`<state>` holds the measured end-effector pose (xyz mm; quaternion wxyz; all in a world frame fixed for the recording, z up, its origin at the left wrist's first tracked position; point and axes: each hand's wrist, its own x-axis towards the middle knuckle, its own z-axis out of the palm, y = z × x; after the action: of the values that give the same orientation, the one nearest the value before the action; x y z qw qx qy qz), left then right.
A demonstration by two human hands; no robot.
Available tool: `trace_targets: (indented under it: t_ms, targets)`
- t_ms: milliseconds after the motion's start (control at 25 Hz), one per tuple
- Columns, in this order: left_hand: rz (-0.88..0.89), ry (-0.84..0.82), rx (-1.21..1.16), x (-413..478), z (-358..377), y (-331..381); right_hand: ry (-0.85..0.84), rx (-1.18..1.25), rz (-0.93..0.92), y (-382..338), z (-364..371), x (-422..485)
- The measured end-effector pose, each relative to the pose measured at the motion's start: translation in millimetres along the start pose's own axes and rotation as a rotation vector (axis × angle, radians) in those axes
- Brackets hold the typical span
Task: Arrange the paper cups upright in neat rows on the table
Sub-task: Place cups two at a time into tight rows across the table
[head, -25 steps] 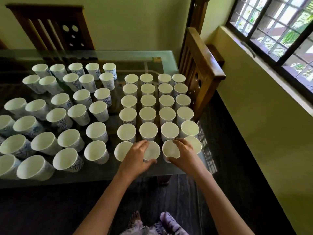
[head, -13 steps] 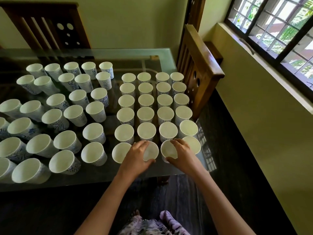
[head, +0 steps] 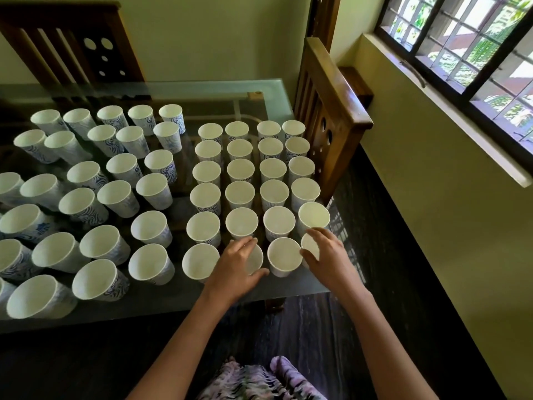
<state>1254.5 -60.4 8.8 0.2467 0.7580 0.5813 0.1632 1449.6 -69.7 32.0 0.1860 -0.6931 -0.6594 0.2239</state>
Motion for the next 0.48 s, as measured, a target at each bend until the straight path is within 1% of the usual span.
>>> trace_targets:
  t_ms: [80,200,360,480]
  targets:
    - [0.031,-0.019,0.006,3,6,7,0.006,-0.023,0.072,14,-7,0]
    - [0.058,-0.030,0.018,8,15,14,-0.048,-0.016,0.142,23,-6,1]
    - [0.062,-0.032,0.020,12,22,20,-0.046,0.036,0.147,28,1,5]
    - [0.058,-0.026,0.027,14,23,21,-0.043,0.022,0.119,31,3,6]
